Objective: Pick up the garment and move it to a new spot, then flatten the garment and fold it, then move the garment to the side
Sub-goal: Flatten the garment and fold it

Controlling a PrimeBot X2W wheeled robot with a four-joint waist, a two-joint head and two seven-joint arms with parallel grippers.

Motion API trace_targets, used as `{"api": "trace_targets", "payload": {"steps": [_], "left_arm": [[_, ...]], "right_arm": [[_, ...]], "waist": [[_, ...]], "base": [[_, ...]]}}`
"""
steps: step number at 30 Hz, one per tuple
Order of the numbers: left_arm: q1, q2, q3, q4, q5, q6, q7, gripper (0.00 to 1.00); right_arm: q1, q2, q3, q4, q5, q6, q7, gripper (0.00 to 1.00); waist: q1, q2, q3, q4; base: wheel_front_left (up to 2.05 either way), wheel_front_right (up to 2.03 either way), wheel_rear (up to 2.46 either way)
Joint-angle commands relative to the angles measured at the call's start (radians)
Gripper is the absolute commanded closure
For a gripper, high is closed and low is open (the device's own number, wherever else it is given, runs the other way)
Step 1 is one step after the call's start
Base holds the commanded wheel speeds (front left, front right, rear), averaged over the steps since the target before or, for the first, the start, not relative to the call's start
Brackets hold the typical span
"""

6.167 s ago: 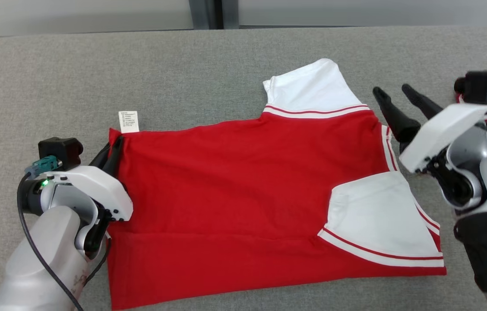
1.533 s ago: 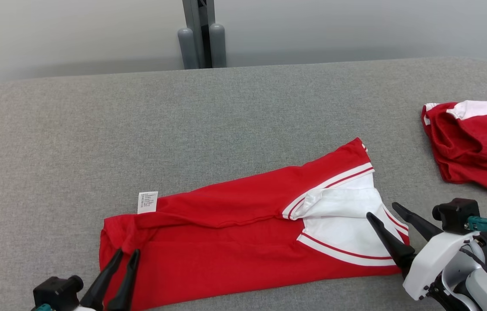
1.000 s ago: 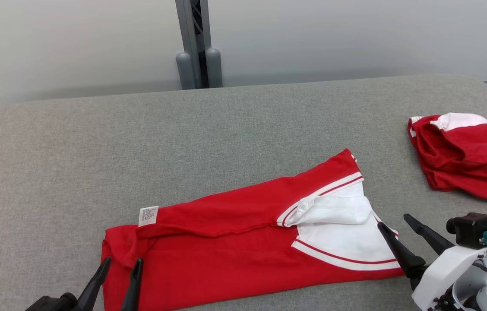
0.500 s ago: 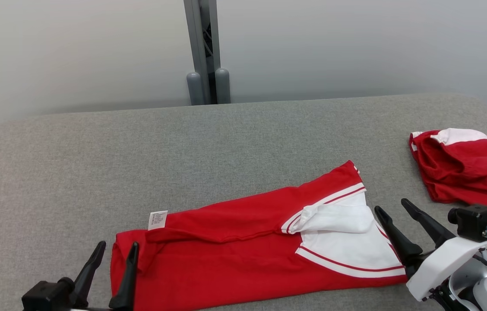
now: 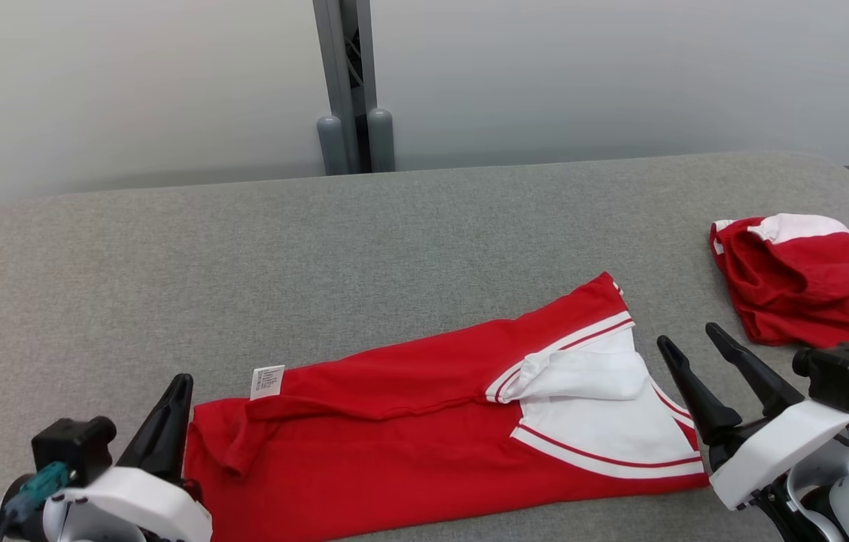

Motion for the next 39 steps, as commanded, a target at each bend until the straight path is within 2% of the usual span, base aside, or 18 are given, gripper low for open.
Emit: {"api": "trace_targets", "payload": {"steps": [1,7,14,22,31,39], "left_arm": [[-0.024,0.003,-0.004,0.019,-0.001,-0.009,0.007,1.0],[-0.121,-0.011,-0.059,0.202,0.014,-0.087,0.044,1.0],[-0.2,-0.047,-0.121,0.356,0.043,-0.176,0.015,1.0],[-0.237,-0.09,-0.203,0.49,0.063,-0.234,0.004,1.0],[-0.196,-0.113,-0.327,0.555,0.045,-0.255,-0.005,1.0],[-0.169,-0.096,-0.294,0.506,0.008,-0.25,-0.064,1.0]], "right_arm": [[0.011,-0.001,-0.004,-0.007,-0.004,0.0,0.001,0.0],[0.012,0.002,-0.014,-0.034,-0.01,0.0,0.014,0.0],[0.014,-0.003,-0.022,-0.038,-0.009,0.0,0.017,0.0],[0.015,0.003,-0.016,-0.041,-0.003,0.0,0.025,0.0],[0.022,0.003,-0.021,-0.038,0.0,0.0,0.026,0.0],[0.02,-0.008,-0.038,-0.03,-0.001,0.0,0.025,0.0]], "waist": [[0.0,0.0,0.003,-0.003],[0.0,0.0,0.019,-0.015],[0.0,0.0,0.027,-0.02],[0.0,0.0,0.024,-0.02],[0.0,0.0,0.014,-0.015],[0.0,0.0,-0.004,-0.008]], "base": [[0.0,0.0,0.0],[0.0,0.0,0.0],[0.0,0.0,0.0],[0.0,0.0,0.0],[0.0,0.0,0.0],[0.0,0.0,0.0]]}}
